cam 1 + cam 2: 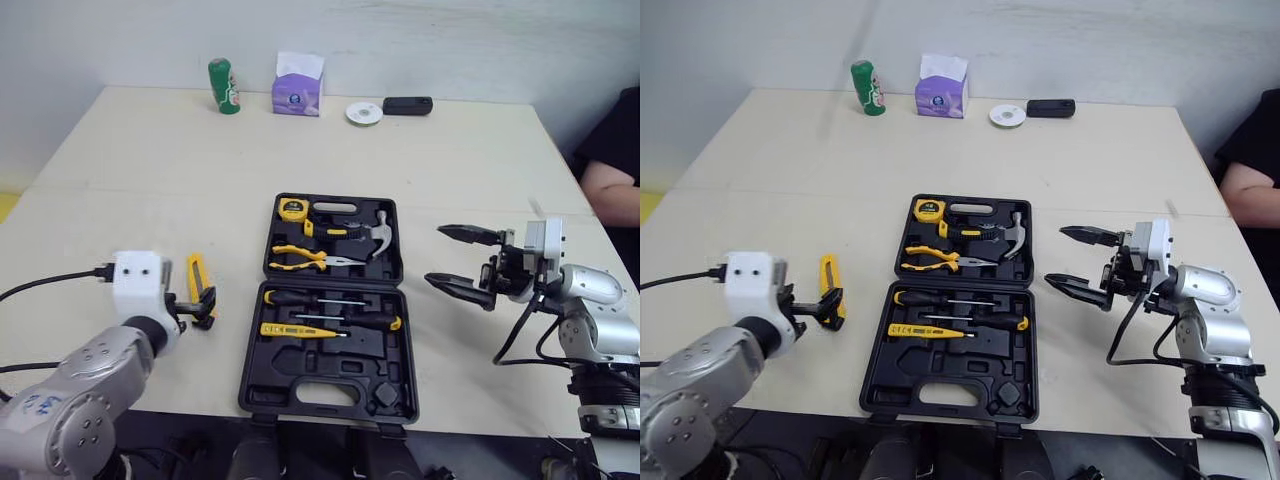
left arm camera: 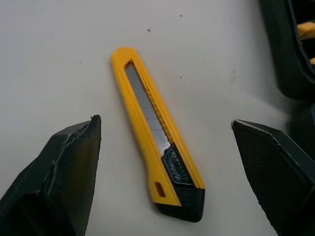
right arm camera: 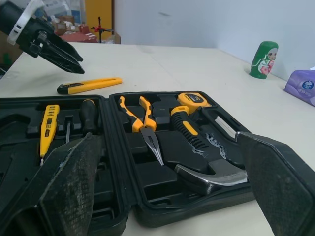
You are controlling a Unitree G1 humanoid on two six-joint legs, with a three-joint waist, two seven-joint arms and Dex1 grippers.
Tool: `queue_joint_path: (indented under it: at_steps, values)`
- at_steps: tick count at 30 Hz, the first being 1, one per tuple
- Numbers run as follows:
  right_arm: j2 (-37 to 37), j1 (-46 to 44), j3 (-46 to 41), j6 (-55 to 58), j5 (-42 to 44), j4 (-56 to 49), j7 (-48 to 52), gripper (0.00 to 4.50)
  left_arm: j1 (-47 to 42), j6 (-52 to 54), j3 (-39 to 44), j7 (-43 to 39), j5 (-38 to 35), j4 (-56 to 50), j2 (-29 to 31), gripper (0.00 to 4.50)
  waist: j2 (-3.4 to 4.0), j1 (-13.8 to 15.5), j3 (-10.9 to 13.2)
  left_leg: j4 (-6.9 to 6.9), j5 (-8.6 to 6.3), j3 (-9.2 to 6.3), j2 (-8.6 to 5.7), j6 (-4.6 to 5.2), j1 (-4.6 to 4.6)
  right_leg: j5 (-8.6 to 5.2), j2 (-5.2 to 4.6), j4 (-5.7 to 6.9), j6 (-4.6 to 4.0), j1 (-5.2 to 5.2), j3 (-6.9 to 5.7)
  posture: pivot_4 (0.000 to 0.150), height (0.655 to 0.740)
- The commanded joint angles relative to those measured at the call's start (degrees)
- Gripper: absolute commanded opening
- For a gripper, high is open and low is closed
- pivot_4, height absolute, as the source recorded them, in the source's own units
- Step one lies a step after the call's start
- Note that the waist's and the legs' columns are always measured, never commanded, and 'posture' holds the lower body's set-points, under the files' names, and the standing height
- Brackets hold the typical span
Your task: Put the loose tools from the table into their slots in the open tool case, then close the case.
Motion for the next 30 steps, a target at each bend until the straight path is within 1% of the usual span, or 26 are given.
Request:
queue_joint_path:
  at_steps: [1,4,9,15,19,22,25,30]
  values:
    - [0.05,-0.77,-0.75,-0.34,-0.02,-0.97,0.49,4.5,-1.3,-0.23,-1.79,3.64,4.08,-0.5,-0.21,4.45,0.0,0.07,0.0,0.0,0.01,-0.01,0.01,-0.02,0.0,0.0,0.02,0.0,0.0,-0.01,0.0,0.15,0.74]
    - [0.13,-0.53,-0.95,-0.19,-0.09,-1.51,-0.01,4.5,-1.68,-0.23,-3.27,6.37,6.81,-0.07,-2.3,4.45,0.0,0.08,0.0,0.01,0.04,-0.04,-0.01,-0.05,0.01,0.0,0.01,0.02,-0.01,0.0,0.0,0.15,0.74]
    - [0.56,1.0,-1.54,0.47,0.29,-3.33,-2.02,4.5,-0.26,-0.23,-5.5,6.7,9.07,1.79,-2.52,4.45,-0.01,0.13,0.0,0.0,0.03,-0.04,-0.02,-0.04,0.0,0.0,-0.02,0.01,0.0,0.0,0.0,0.15,0.74]
    - [-0.17,3.31,-0.86,4.62,1.64,-7.49,-1.82,4.5,-2.71,-0.23,-3.44,6.77,11.59,4.96,-6.75,4.45,-0.03,0.2,0.02,0.02,0.03,-0.04,-0.02,-0.03,-0.02,0.0,-0.04,0.01,0.0,0.0,-0.03,0.15,0.74]
    - [0.82,4.11,-0.05,6.07,2.92,-13.19,-1.23,4.5,-3.12,-0.23,-4.38,6.17,12.76,6.88,-6.14,4.45,-0.03,0.03,0.02,-0.03,0.03,-0.05,-0.02,-0.05,-0.02,0.0,-0.02,0.0,0.0,-0.02,-0.03,0.15,0.74]
    - [2.62,3.7,1.09,5.02,3.21,-16.53,-0.54,4.5,-3.47,-0.23,-5.11,5.44,13.33,8.7,-5.27,4.45,-0.03,0.08,0.02,-0.04,0.03,-0.05,0.01,-0.08,-0.01,0.0,0.01,0.01,0.0,-0.04,-0.03,0.15,0.74]
    - [3.45,3.36,2.43,4.61,3.59,-18.28,1.42,4.5,-3.89,-0.23,-5.89,5.49,14.34,10.47,-4.6,4.45,-0.03,0.18,0.02,-0.03,0.03,-0.07,0.0,-0.11,0.0,0.0,-0.01,0.05,-0.01,-0.03,-0.04,0.15,0.74]
    - [4.82,2.62,3.94,5.12,4.54,-20.78,1.96,4.5,-4.37,-0.23,-7.11,4.59,14.65,12.02,-4.69,4.45,-0.03,0.23,0.01,-0.04,0.03,-0.07,-0.02,-0.1,0.0,0.01,-0.06,0.05,0.0,-0.02,-0.05,0.15,0.74]
